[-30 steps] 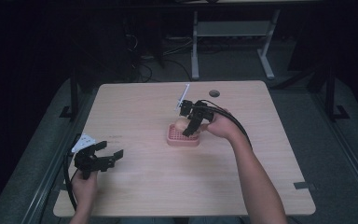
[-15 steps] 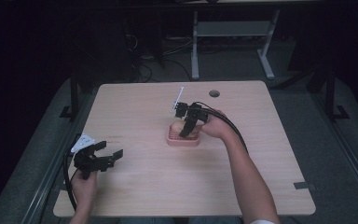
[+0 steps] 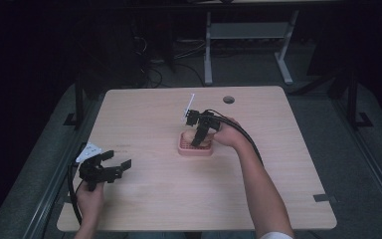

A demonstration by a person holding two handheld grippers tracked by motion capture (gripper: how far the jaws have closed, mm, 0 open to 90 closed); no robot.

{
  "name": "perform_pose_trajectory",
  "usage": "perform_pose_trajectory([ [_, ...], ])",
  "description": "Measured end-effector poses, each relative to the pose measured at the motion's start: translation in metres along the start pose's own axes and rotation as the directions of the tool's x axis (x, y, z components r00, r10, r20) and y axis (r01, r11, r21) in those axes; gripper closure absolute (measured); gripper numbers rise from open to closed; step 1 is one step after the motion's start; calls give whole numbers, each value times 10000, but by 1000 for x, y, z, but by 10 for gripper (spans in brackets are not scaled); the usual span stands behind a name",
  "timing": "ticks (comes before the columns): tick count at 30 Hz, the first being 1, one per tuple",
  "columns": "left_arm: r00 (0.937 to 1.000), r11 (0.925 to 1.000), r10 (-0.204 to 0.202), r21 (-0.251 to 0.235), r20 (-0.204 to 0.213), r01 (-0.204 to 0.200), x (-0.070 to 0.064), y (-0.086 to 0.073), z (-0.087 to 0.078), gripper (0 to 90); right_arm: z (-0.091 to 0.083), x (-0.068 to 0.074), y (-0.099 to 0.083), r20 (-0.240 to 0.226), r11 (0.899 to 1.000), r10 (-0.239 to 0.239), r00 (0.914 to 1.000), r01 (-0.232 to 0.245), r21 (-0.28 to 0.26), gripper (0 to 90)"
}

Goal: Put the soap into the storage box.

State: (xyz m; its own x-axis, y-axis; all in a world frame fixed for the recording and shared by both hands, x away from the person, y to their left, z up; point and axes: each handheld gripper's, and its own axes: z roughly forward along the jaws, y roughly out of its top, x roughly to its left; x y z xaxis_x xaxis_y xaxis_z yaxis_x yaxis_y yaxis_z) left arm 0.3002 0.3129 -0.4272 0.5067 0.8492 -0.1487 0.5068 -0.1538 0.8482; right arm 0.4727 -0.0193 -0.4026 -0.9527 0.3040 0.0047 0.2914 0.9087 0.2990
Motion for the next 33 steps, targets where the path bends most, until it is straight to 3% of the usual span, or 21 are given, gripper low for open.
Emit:
perform_pose_trajectory([
  [33,10000,9999,-70,-121,-18,70,1,0,1,142,10,-3,2,-109,9998,12,9999,-11,173,316],
])
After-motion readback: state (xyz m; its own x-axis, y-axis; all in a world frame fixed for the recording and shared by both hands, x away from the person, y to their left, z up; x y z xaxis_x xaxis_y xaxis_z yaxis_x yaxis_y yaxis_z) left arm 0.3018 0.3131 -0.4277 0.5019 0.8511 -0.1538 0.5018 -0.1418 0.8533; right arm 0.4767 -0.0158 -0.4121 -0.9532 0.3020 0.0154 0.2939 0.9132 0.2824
